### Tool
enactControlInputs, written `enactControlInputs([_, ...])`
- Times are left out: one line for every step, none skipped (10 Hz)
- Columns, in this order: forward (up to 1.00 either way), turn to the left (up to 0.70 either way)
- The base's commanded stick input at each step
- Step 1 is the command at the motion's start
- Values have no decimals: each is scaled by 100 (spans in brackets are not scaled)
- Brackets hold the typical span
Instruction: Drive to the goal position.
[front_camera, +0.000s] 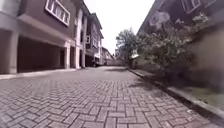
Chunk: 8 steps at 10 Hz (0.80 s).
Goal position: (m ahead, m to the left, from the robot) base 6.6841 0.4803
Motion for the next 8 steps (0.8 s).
enactControlInputs([50, 0])
enactControlInputs([50, 0])
enactControlInputs([50, 0])
enactControlInputs([50, 0])
enactControlInputs([50, 0])
enactControlInputs([50, 0])
enactControlInputs([50, 0])
enactControlInputs([50, 0])
